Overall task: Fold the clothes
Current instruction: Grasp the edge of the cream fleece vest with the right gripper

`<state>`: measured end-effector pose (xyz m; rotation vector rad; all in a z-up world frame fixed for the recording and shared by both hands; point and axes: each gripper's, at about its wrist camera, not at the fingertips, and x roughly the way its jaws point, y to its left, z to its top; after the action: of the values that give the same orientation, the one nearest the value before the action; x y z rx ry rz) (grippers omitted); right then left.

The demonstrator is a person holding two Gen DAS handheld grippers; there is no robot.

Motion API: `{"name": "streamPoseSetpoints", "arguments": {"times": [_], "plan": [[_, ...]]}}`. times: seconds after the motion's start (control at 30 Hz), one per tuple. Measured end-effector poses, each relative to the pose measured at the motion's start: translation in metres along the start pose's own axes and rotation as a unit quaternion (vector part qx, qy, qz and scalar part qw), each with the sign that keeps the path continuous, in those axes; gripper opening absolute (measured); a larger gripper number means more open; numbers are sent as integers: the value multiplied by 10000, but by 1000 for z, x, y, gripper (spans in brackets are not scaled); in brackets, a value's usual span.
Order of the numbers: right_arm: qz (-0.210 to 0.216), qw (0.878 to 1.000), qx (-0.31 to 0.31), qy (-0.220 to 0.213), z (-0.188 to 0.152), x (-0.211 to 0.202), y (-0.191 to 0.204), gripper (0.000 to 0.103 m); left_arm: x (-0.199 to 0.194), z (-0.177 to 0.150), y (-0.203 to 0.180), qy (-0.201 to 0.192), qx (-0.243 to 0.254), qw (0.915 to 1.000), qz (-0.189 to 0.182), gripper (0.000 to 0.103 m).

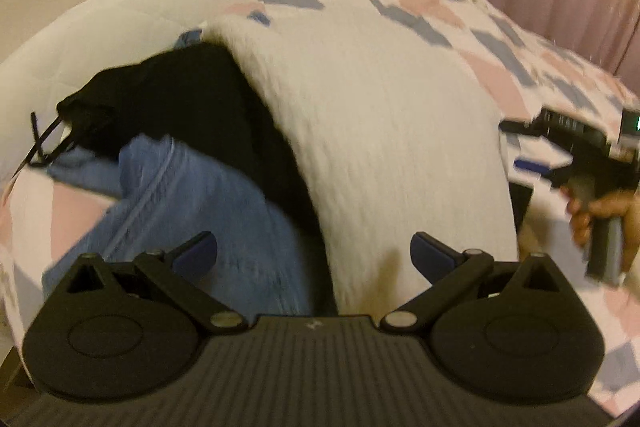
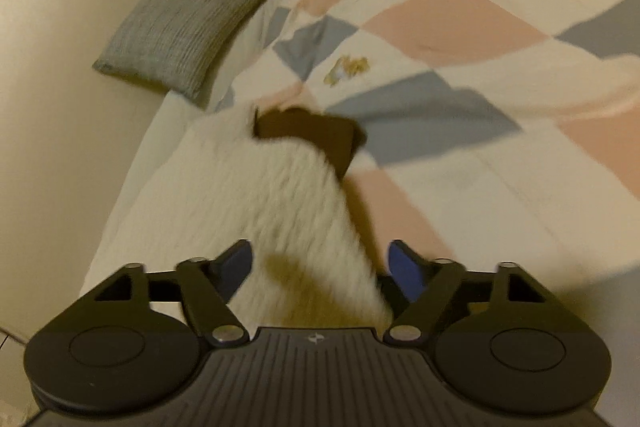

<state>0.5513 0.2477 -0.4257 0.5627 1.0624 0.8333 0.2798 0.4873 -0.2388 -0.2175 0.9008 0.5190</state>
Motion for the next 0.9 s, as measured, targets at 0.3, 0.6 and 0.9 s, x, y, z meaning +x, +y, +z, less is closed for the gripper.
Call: {"name": "streamPoseSetpoints", "arguments": {"times": [0.3,0.6,0.9], "plan": [[846,9911,1015,185,2,33,-17,33,5,5,4,143,-396,9986,-307,102],[1352,9877,-591,-525,-25,-123,80,11,-57,-6,11,49,-576,9979,-278,101],[1880,9811,-173,-432,-98,-297,121,9,-158,-49,-27,-83,-33,9988,-486,101]]}}
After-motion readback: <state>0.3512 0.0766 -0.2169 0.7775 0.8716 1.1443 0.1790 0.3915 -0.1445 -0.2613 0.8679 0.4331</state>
